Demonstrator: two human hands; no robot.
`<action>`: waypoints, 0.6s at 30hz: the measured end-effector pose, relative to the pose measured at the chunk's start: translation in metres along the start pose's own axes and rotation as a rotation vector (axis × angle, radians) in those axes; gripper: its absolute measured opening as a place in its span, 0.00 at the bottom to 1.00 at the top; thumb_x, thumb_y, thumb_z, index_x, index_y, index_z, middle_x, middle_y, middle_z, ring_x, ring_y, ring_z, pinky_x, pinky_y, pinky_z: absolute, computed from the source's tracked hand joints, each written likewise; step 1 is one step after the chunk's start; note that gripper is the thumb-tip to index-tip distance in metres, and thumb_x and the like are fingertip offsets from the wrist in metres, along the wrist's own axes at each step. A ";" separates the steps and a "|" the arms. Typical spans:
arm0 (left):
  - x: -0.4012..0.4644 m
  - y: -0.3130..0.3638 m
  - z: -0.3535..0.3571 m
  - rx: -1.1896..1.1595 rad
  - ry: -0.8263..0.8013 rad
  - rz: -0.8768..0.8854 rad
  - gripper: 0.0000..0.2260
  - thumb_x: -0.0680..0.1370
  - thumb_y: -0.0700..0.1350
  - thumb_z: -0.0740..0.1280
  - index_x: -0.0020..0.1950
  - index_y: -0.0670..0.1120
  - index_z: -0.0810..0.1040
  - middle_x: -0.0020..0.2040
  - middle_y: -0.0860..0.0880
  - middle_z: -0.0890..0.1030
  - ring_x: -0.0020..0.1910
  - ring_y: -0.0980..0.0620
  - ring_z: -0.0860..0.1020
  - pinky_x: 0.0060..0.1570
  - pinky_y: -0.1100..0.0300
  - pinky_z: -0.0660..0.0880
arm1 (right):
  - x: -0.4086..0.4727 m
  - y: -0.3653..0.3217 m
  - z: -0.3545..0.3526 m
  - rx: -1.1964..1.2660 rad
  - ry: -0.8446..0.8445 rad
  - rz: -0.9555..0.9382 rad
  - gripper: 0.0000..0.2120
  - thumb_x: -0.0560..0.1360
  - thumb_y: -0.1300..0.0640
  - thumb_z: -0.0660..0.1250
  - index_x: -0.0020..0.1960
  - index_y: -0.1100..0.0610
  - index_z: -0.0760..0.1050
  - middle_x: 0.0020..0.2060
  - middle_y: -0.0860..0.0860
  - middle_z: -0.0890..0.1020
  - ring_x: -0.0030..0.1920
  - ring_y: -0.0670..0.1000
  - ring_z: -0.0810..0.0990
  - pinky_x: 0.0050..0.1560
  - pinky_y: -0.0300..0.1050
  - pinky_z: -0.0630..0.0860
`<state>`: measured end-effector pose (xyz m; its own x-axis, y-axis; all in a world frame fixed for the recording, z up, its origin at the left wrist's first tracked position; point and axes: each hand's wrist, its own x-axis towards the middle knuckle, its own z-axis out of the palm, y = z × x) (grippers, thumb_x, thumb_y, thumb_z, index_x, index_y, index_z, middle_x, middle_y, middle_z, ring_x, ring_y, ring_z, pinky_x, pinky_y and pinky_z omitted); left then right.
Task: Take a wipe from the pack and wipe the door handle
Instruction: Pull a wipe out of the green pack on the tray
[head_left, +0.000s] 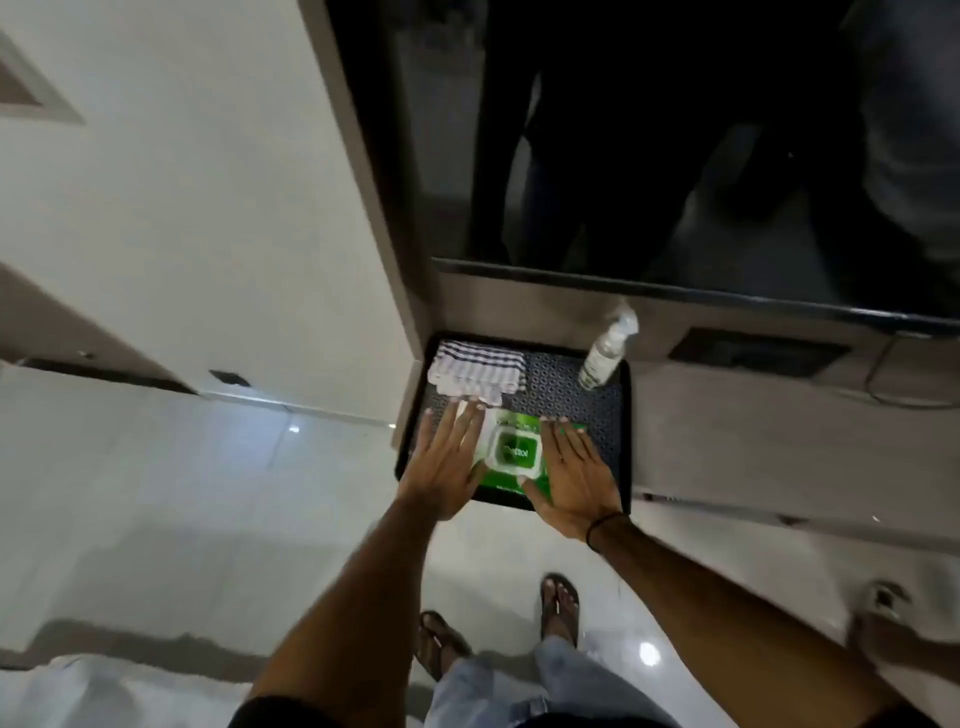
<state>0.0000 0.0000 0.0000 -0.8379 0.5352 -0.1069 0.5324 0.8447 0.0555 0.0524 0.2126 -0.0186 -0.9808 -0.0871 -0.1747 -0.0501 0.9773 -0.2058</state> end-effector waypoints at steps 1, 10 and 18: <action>0.008 0.008 0.013 -0.028 -0.058 0.035 0.31 0.85 0.54 0.56 0.85 0.39 0.61 0.85 0.41 0.59 0.85 0.38 0.57 0.81 0.35 0.58 | -0.003 0.006 0.007 0.013 -0.031 0.028 0.42 0.76 0.36 0.56 0.79 0.64 0.53 0.77 0.61 0.61 0.78 0.59 0.57 0.79 0.56 0.53; 0.038 0.044 0.062 -0.027 -0.294 0.055 0.31 0.89 0.50 0.53 0.87 0.41 0.44 0.87 0.42 0.43 0.87 0.40 0.43 0.85 0.46 0.49 | -0.016 0.025 0.036 0.050 -0.165 0.062 0.44 0.78 0.33 0.50 0.80 0.62 0.42 0.80 0.62 0.42 0.80 0.59 0.40 0.80 0.57 0.45; 0.037 0.042 0.059 0.125 -0.278 0.139 0.29 0.90 0.47 0.54 0.86 0.36 0.47 0.86 0.35 0.48 0.85 0.34 0.51 0.83 0.43 0.58 | -0.013 0.016 0.039 0.042 -0.154 0.090 0.46 0.77 0.30 0.48 0.80 0.62 0.42 0.79 0.64 0.42 0.79 0.62 0.39 0.79 0.60 0.46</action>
<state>-0.0016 0.0545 -0.0600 -0.7006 0.6072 -0.3747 0.6641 0.7469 -0.0314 0.0718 0.2221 -0.0570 -0.9403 -0.0310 -0.3388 0.0479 0.9739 -0.2219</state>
